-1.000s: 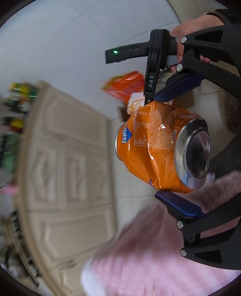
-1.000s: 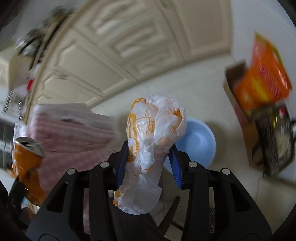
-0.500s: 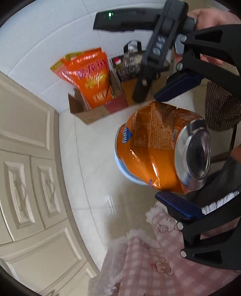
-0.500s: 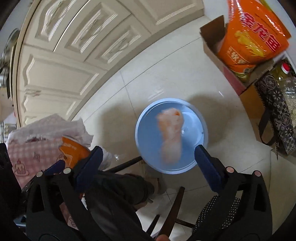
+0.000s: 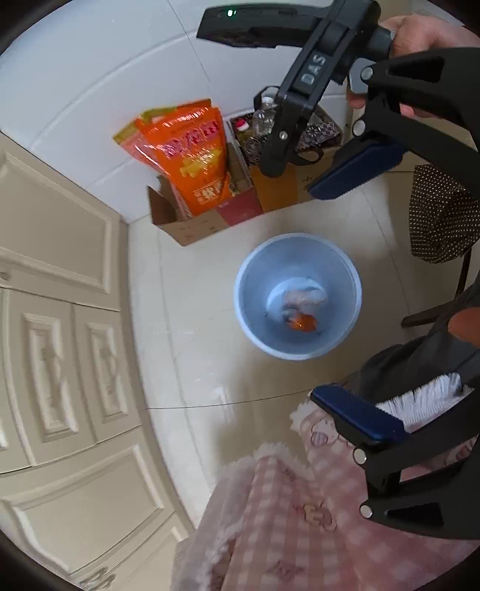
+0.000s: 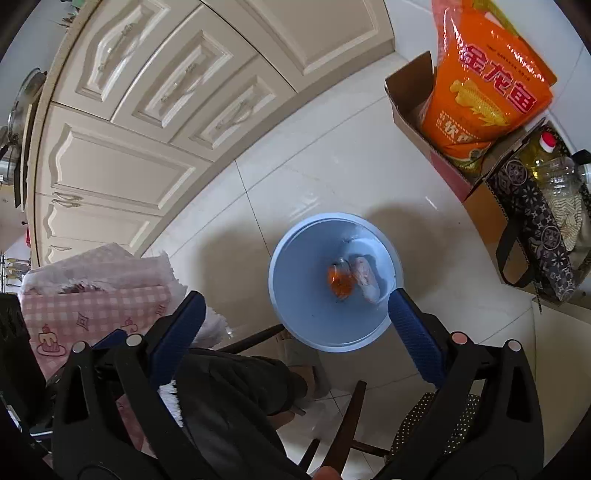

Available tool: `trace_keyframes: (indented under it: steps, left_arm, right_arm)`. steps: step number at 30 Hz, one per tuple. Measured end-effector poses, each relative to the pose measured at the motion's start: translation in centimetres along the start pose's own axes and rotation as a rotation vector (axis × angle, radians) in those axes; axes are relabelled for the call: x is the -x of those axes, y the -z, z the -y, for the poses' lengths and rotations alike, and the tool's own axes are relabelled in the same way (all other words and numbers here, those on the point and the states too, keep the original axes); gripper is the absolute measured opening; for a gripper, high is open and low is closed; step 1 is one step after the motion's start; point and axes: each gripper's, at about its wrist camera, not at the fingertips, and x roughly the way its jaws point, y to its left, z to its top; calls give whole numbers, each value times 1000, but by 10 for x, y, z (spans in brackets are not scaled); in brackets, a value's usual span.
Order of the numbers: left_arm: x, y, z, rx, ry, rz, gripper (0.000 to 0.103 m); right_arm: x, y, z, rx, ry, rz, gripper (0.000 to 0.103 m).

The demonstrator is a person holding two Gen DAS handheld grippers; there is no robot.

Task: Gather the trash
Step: 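Carry both items to the blue bin and open both tools to drop them, then swing both tools back over the table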

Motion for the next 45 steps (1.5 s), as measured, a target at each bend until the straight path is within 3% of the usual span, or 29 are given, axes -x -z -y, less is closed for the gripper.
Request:
trace_keyframes:
  steps: [7,11,16,28,37,42,45]
  left_arm:
    - [91,11,-3,-18,-4,204,98]
    - [148,21,-19,0,-28,323,98]
    - [221,43,-53,54,-107,474,98]
    - [346,113,-149,261,-315,705,98]
    - [405,192,-210,431,-478,797,98]
    - [412,235,-242,515,-573,773,98]
    - [403,259,-263,552,-609,720,98]
  right_arm:
    - [42,3,-43,66,-38,80,97]
    - [75,8,-89,138,-94,143,97]
    - [113,22,-162,265,-175,205,97]
    - [171,84,-328,568,-373,265,97]
    - [173,150,-425,802,-431,236,97]
    - [154,191,-467,939,-433,188,97]
    - [141,208,-482,996,-427,160,97]
